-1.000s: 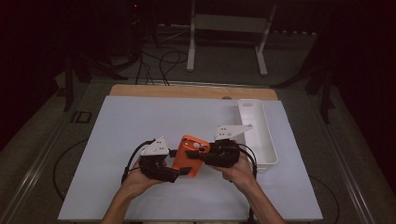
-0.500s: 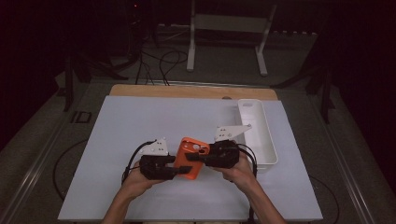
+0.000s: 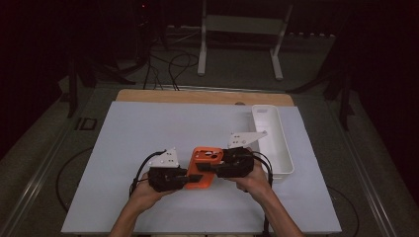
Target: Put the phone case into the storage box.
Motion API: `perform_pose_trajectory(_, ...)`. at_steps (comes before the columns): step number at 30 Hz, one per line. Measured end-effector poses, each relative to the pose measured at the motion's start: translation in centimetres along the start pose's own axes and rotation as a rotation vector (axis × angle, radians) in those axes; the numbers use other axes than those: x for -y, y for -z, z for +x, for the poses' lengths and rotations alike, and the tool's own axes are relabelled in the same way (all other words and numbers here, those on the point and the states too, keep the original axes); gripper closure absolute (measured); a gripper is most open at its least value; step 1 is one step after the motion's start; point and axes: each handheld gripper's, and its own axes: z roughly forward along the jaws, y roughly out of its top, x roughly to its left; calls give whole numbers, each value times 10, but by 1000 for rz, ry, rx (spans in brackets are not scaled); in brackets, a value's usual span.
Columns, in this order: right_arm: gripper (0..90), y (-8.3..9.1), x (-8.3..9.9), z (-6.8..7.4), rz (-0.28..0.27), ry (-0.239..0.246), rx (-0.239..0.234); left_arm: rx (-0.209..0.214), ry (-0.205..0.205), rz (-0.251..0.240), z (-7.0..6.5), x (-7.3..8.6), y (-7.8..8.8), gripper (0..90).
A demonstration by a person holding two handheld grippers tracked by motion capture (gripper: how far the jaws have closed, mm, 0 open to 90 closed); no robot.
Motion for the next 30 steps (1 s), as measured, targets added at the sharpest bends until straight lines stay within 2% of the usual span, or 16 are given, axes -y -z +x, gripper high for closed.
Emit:
perform_pose_trajectory(2, 582, 0, 0, 1, -3, 3, 29, -10, 4, 0, 0, 0, 0, 853)
perform_pose_trajectory(7, 469, -1, 0, 3, 5, -7, 44, -27, 8, -4, 1, 0, 0, 854)
perform_pose_trajectory(9, 385, -2, 0, 3, 10, -14, 61, -32, 8, -6, 1, 0, 1, 853)
perform_pose_trajectory(13, 269, -3, 1, 1, 23, -32, 99, -45, 9, -6, 2, 0, 1, 853)
perform_pose_trajectory(16, 208, -2, 0, 2, 19, -23, 133, -57, 10, -8, 2, 1, 2, 853)
perform_pose_trajectory(24, 102, 0, 0, 6, 20, -5, 191, -89, 22, -14, 5, 0, 4, 853)
perform_pose_trajectory(30, 94, 3, 0, 6, 5, -3, 215, -120, 38, -24, 7, 0, 7, 853)
